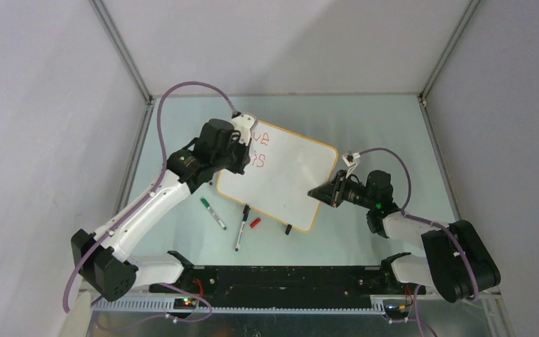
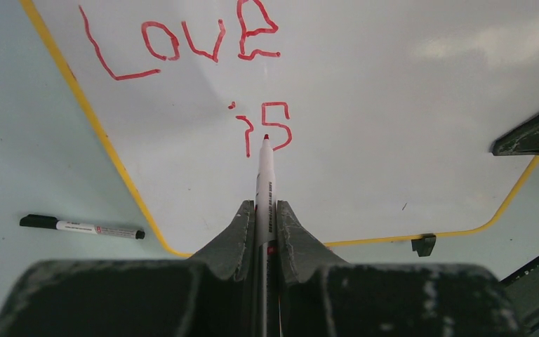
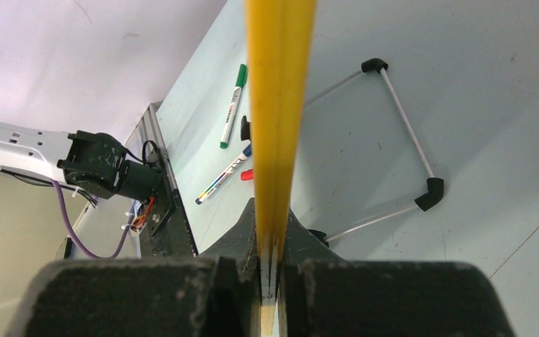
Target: Write a sentence on the whiteboard
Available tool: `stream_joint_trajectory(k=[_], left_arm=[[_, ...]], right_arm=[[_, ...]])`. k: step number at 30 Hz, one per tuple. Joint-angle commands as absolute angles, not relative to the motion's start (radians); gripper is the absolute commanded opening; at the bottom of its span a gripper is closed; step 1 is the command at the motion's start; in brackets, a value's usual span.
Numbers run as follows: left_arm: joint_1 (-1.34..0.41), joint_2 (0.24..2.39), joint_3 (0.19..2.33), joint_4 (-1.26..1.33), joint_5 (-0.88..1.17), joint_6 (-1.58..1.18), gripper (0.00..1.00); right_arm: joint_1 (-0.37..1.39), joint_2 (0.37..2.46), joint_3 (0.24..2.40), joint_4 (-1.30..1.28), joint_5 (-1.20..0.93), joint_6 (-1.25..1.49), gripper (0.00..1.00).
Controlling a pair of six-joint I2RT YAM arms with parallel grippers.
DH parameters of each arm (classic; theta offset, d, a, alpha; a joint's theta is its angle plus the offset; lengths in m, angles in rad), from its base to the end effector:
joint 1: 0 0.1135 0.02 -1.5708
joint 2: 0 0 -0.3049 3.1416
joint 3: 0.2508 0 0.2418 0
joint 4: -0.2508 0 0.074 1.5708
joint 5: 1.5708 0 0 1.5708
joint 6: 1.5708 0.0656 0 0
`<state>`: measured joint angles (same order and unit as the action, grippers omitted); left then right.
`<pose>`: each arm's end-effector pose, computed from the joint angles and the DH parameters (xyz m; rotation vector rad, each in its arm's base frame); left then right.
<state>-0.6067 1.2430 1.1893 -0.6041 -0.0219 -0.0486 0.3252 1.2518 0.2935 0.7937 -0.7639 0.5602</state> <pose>0.2221 -0.1524 0.3642 0.6079 2.1655 -0.3322 0.2014 0.1158 0.2260 -0.3918 1.8326 1.2880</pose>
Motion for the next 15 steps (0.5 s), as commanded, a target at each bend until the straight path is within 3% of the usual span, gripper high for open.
stream_joint_trajectory(k=[1,15], left_arm=[[-0.611,1.17,1.167,-0.551,-0.042,-0.02,0.0],[-0.609,0.95,1.028,-0.425,-0.193,-0.014,0.0]], right_arm=[[0.318,1.24,0.3,0.798,-0.71,0.47,0.0],[0.344,1.315,0.286,0.943,-0.63,0.517,0.0]])
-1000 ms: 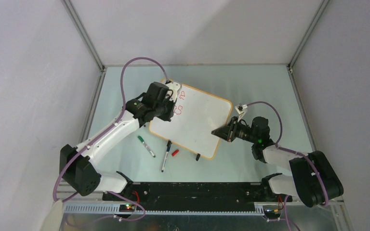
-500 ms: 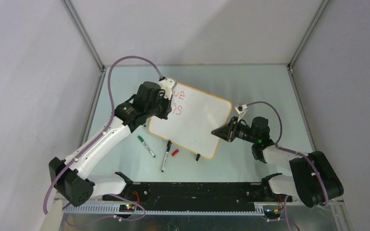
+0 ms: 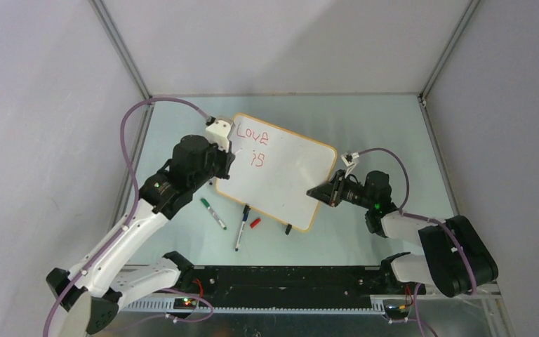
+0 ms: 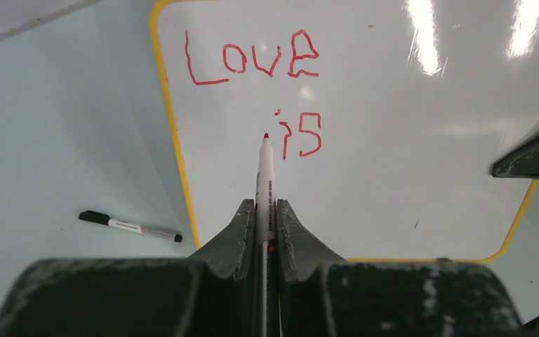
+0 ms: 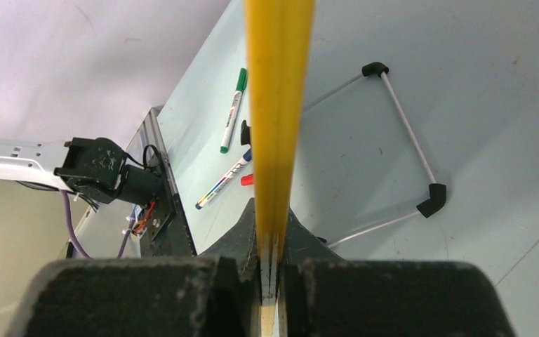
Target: Write a sentence on the whiteboard
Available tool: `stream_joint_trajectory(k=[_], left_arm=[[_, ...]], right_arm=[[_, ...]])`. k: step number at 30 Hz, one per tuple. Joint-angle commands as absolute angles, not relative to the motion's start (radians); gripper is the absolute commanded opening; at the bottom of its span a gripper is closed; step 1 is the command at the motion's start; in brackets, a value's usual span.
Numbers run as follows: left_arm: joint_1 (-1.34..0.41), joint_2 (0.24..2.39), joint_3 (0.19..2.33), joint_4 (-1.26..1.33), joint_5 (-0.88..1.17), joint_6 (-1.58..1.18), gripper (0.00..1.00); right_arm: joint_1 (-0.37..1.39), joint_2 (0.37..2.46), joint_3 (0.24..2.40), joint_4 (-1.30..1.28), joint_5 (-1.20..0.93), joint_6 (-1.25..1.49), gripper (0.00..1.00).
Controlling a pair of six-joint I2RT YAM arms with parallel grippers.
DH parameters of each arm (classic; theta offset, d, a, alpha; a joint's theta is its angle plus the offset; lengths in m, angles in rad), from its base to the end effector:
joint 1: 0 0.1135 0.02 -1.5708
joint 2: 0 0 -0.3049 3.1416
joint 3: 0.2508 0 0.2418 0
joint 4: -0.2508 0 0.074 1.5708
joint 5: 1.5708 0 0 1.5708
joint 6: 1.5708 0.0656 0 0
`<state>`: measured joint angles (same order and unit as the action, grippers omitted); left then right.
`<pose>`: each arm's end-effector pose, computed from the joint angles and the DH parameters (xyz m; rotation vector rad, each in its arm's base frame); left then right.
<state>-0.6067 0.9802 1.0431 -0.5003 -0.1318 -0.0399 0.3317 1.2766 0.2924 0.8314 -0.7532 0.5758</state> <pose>0.1743 -0.1105 0.3825 0.4819 1.9568 -0.2811 0.2044 0.1179 0.2249 -0.3800 1.8275 1.2930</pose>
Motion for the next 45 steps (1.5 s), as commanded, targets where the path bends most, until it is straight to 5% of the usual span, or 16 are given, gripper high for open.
stream_joint_trajectory(k=[1,16,25,28,33,39,45], left_arm=[[-0.609,0.949,1.026,-0.424,-0.201,-0.014,0.0],[-0.61,0.984,1.016,-0.41,-0.176,-0.012,0.0],[-0.612,1.008,1.012,-0.409,-0.16,-0.002,0.0],[-0.612,1.013,1.009,-0.406,-0.159,-0.002,0.0],[-0.614,1.014,1.006,-0.401,-0.145,-0.002,0.0],[-0.621,1.022,1.005,-0.4,-0.111,-0.002,0.0],[-0.635,1.06,1.021,-0.429,-0.085,-0.002,0.0]], right_arm=[[0.351,1.338,0.286,0.962,-0.623,0.528,0.0],[0.383,1.53,0.379,1.08,-0.593,0.545,0.0],[0.372,1.441,0.382,0.969,-0.601,0.505,0.01],[0.366,1.417,0.382,0.933,-0.598,0.497,0.11],[0.362,1.384,0.382,0.887,-0.596,0.478,0.13],[0.358,1.367,0.375,0.873,-0.594,0.47,0.43],[0.354,1.365,0.373,0.872,-0.599,0.47,0.52]])
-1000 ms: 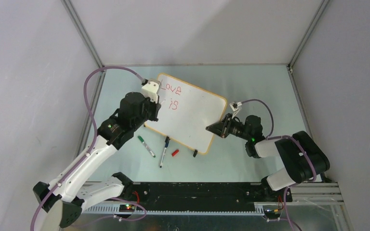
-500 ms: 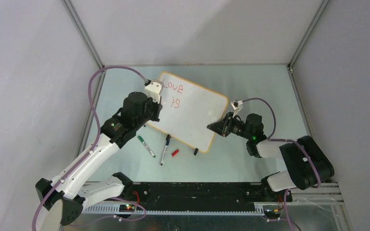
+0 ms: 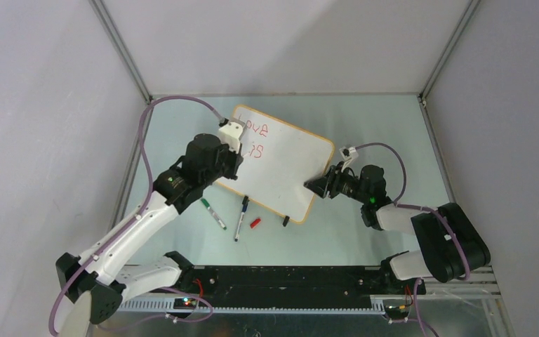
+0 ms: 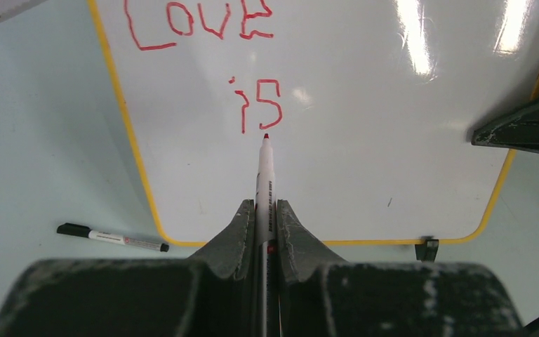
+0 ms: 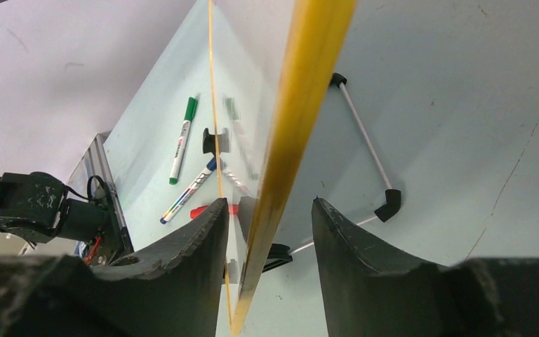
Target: Write a sentence on the whiteboard
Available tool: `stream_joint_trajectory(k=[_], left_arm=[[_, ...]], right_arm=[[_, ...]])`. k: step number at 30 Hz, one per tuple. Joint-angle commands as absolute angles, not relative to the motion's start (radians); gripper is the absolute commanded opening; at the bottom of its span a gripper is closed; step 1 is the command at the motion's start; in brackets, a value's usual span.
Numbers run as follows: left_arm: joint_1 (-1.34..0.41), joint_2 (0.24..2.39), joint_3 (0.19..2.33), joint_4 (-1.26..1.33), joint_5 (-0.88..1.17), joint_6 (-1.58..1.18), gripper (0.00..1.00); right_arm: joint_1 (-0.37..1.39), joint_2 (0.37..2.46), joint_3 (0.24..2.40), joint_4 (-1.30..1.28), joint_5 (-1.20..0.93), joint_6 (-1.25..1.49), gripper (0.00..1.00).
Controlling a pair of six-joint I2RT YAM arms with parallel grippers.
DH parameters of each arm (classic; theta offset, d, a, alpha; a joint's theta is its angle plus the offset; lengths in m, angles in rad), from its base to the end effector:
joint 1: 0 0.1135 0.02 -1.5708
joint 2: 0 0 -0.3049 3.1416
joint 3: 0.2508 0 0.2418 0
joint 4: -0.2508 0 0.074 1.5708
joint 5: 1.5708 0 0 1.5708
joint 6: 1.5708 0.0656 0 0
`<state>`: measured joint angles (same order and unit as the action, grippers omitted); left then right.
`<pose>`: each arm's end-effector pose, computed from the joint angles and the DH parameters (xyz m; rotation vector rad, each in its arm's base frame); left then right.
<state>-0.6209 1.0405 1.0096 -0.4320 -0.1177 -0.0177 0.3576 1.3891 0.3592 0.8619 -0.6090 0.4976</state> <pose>0.1885 -0.1254 0.3671 0.5351 1.9705 -0.2820 0.2332 0.1272 0.2221 -0.3488 1.8186 1.1388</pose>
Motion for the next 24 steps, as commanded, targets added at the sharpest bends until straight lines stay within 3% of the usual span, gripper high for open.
stream_joint_trajectory(k=[1,11,20,24], left_arm=[[-0.641,1.065,1.024,-0.434,-0.083,-0.002,0.0],[-0.723,1.124,1.062,-0.507,-0.133,0.009,0.0],[-0.723,1.106,1.073,-0.554,-0.114,-0.033,0.0],[-0.724,1.082,0.99,-0.507,-0.119,-0.038,0.0]], right_arm=[[0.353,1.365,0.372,0.871,-0.599,0.471,0.52],[0.348,1.338,0.355,0.874,-0.606,0.478,0.5],[0.33,1.298,0.319,0.889,-0.612,0.504,0.33],[0.328,1.313,0.319,0.909,-0.62,0.512,0.18]])
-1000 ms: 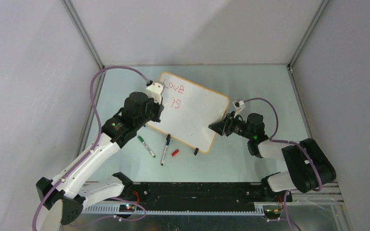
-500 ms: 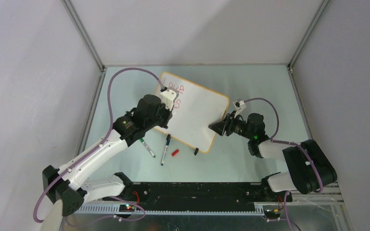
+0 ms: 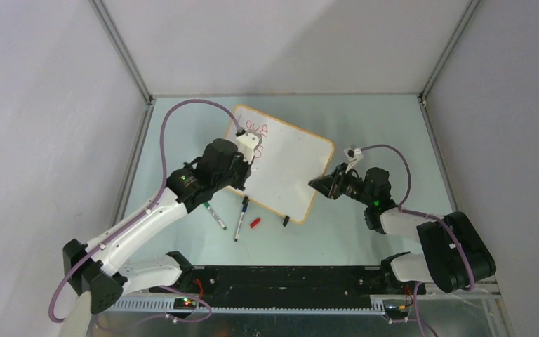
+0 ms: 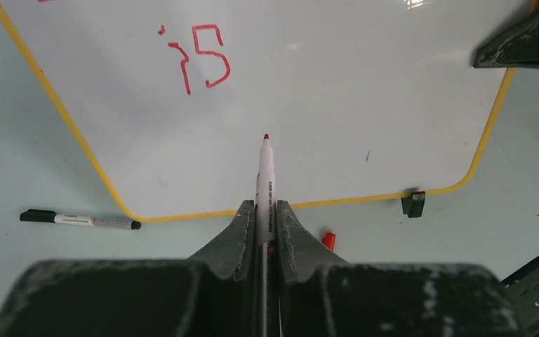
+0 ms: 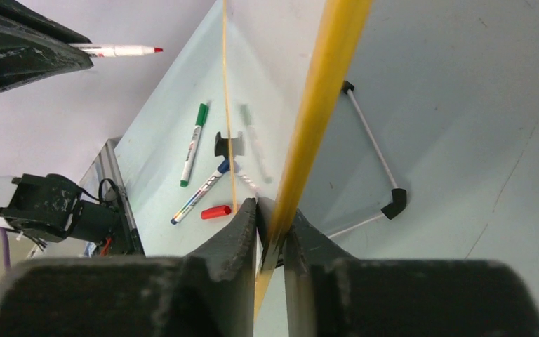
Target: Write a sentence on the whiteboard
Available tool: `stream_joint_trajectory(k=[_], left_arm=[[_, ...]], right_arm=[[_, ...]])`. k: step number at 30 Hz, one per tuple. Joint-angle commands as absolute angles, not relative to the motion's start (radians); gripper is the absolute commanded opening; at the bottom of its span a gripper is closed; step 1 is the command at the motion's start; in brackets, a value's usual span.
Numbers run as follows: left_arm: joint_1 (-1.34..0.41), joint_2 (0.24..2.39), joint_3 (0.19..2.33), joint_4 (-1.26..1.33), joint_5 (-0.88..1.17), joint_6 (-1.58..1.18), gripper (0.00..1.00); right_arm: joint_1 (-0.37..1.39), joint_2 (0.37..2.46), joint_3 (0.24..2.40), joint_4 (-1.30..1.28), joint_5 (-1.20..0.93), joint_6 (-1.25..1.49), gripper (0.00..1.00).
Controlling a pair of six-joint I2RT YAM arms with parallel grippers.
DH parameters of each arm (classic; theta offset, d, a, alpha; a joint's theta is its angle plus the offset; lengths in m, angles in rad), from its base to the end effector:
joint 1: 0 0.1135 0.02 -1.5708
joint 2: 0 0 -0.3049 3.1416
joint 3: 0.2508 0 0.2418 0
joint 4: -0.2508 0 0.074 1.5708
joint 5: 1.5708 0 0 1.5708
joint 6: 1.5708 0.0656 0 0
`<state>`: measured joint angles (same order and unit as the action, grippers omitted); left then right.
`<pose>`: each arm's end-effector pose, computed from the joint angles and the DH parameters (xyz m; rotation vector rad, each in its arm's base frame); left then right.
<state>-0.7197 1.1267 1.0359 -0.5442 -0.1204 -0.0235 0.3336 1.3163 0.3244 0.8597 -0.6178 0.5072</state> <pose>0.1855 -0.1521 0.3448 0.6918 2.1040 -0.2819 0.2219 0.1171 0.2285 -0.3353 1.7845 1.1345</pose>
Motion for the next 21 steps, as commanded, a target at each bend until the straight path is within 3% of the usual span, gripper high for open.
stream_joint_trajectory(k=[1,4,21], left_arm=[[-0.723,1.083,0.989,-0.509,-0.121,-0.039,0.0],[-0.723,1.084,0.984,-0.509,-0.129,-0.043,0.0],[-0.724,1.083,0.992,-0.499,-0.174,-0.053,0.0]], right_arm=[[0.328,1.315,0.319,0.914,-0.623,0.514,0.1],[0.328,1.321,0.319,0.921,-0.629,0.518,0.0],[0.291,1.305,0.319,0.916,-0.614,0.525,0.0]])
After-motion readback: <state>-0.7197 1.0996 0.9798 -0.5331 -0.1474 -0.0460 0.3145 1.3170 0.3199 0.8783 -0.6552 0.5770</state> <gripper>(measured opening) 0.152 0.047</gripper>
